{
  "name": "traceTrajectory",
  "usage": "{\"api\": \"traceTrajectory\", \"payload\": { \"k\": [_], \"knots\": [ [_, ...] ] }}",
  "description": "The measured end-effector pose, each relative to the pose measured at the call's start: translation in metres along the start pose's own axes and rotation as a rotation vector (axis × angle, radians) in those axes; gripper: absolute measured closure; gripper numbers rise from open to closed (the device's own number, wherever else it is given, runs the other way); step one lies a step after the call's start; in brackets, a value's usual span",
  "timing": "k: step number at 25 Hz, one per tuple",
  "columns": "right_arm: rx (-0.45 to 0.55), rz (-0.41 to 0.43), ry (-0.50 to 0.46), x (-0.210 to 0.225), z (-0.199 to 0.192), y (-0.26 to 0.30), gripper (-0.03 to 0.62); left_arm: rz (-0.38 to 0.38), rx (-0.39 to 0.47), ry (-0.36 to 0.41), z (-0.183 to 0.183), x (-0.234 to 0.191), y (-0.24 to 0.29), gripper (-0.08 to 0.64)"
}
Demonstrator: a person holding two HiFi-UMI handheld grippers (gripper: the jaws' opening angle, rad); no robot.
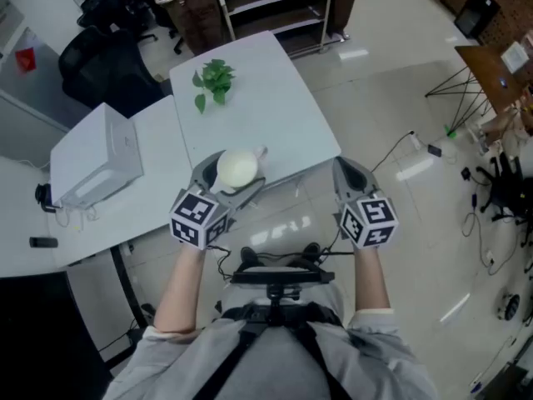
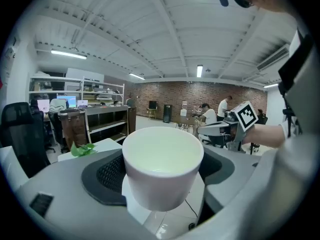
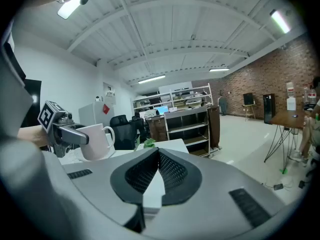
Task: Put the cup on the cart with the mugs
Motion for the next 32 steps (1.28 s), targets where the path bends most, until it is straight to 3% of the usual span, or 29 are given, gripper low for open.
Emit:
{"api": "traceTrajectory", "payload": {
  "k": [9, 16, 22, 32],
  "knots": [
    [0.024, -0.084, -0.004, 0.099, 0.002, -0.079, 0.606, -0.105, 0.009, 0.042, 0.039, 0.107, 0.089, 0.132],
    [0.074, -0.169, 0.012, 0.160, 0.011, -0.118, 0.606, -0.210, 0.003, 0.092, 0.067, 0.163, 0.153, 0.132],
    [0.080, -0.247, 0.067, 0.204, 0.005, -0.121, 0.606, -0.303, -0.011, 0.131, 0.084, 0.190, 0.211, 0.132],
    [0.048, -0.331, 0.038, 0.291, 0.041, -0.084, 0.606, -0.413, 0.012, 0.141, 0.123, 0.199, 0.327, 0.132]
  ]
}}
Point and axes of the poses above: the fingertips, and each gripper's own axes: y forward along the fingers, x to its right, z out of its top, the point moved 3 cm from there along -y, backward along the fingers, and after that the axes turned 10 degrees about z, right-handed, at the moved point
